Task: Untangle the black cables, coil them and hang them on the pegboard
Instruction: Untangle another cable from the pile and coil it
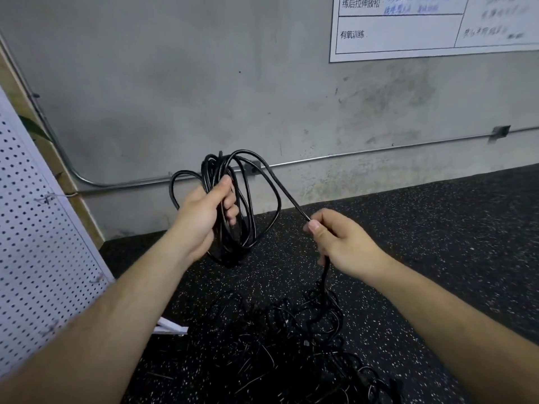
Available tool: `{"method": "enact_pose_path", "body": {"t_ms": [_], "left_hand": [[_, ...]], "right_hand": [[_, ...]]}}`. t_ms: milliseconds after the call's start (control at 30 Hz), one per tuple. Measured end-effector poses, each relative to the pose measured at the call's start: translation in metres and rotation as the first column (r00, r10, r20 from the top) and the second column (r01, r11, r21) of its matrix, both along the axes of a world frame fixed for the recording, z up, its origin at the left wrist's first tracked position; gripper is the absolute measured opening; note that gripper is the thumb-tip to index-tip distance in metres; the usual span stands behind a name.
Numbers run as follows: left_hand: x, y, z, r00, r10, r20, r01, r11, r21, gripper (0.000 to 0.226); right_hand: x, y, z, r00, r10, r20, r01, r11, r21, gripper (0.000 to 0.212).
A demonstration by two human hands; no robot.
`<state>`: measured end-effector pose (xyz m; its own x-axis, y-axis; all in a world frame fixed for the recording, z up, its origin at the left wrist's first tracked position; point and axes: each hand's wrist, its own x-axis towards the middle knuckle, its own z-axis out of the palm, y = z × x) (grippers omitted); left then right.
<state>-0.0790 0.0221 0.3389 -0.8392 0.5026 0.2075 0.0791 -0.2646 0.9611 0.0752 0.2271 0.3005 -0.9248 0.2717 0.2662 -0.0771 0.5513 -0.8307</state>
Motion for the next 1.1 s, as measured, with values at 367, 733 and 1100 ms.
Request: {"method": "enact_pose_path", "body": {"t_ms": [367, 733, 1100], "left_hand": [[0.019, 0.010, 0.002, 0.945, -0.235, 0.228, 0.182, 0.956, 0.230, 0.021], [0.041, 0.019, 0.001, 0.996, -0.077, 0.051, 0.074, 0.996, 0.053, 0.027], [0.052, 0.026, -0.002, 0.998, -0.055, -0.034, 0.057, 0.997, 0.057, 0.010]], "right_hand": [[-0.013, -0.038, 0.005, 0.994, -0.111, 0.015, 0.112, 0.989, -0.095, 0.025], [-0.014, -0.055, 0.010, 0.979, -0.204, 0.017, 0.205, 0.978, -0.036, 0.025], [-0.017, -0.064, 0.013, 0.983, -0.170, -0.066, 0.152, 0.963, -0.221, 0.026]]}}
